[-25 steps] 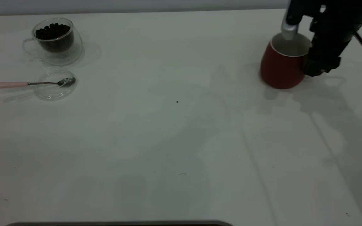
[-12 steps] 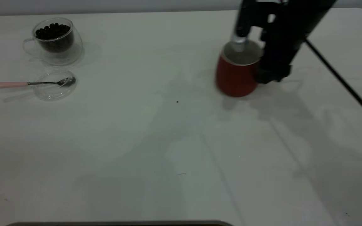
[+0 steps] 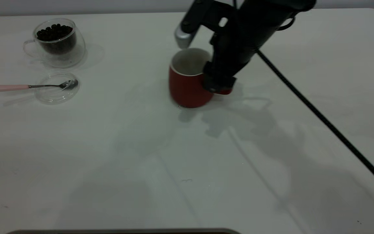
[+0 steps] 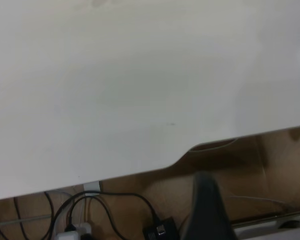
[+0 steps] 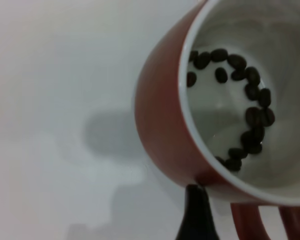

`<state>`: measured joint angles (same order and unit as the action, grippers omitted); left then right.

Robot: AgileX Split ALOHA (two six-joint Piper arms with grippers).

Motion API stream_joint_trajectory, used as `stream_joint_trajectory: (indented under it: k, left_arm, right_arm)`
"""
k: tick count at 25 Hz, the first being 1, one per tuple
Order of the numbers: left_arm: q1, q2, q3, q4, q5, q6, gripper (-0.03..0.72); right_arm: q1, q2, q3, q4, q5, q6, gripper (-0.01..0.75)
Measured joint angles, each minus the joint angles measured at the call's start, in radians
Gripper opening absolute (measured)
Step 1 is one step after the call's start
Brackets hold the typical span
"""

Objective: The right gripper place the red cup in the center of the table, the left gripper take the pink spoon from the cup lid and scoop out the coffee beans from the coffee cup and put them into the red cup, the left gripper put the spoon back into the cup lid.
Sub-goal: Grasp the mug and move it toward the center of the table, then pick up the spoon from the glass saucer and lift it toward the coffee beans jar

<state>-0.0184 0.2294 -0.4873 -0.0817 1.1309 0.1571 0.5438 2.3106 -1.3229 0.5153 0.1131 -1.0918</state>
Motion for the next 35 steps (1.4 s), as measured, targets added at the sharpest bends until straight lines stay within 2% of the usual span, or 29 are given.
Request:
stream_joint_trajectory:
  k: [4, 7, 11, 16, 18, 22, 28, 35]
  left_arm:
    - [0.0, 0.0, 0.0, 0.0, 0.0, 0.0, 0.575]
    - [0.0, 0.0, 0.0, 0.0, 0.0, 0.0, 0.575]
    - [0.0, 0.0, 0.0, 0.0, 0.0, 0.0, 0.575]
    - [0.0, 0.0, 0.0, 0.0, 0.0, 0.0, 0.575]
    - [0.0, 0.0, 0.0, 0.0, 0.0, 0.0, 0.575]
    - [0.0, 0.0, 0.0, 0.0, 0.0, -0.001, 0.575]
    - [0.0, 0.0, 0.0, 0.0, 0.0, -0.001, 0.575]
    - [0.0, 0.0, 0.0, 0.0, 0.0, -0.001, 0.575]
  right_arm:
    - [0.041, 0.0, 0.0, 0.028, -0.027, 0.0, 0.596]
    - [0.044, -0.018, 0.0, 0.037, 0.009, 0.004, 0.596]
    - [0.014, -0.144, 0.0, 0.036, 0.175, 0.066, 0.596]
    - [-0.047, -0.374, 0.0, -0.005, 0.519, 0.256, 0.596]
    - [-0.058, -0.458, 0.0, -0.069, 0.653, 0.343, 0.596]
    - [-0.06, -0.634, 0.01, -0.222, 0.839, 0.567, 0.596]
    - [-0.06, -0.916, 0.167, -0.34, 0.952, 0.777, 0.596]
    - [-0.06, -1.203, 0.36, -0.344, 1.071, 0.859, 0.594]
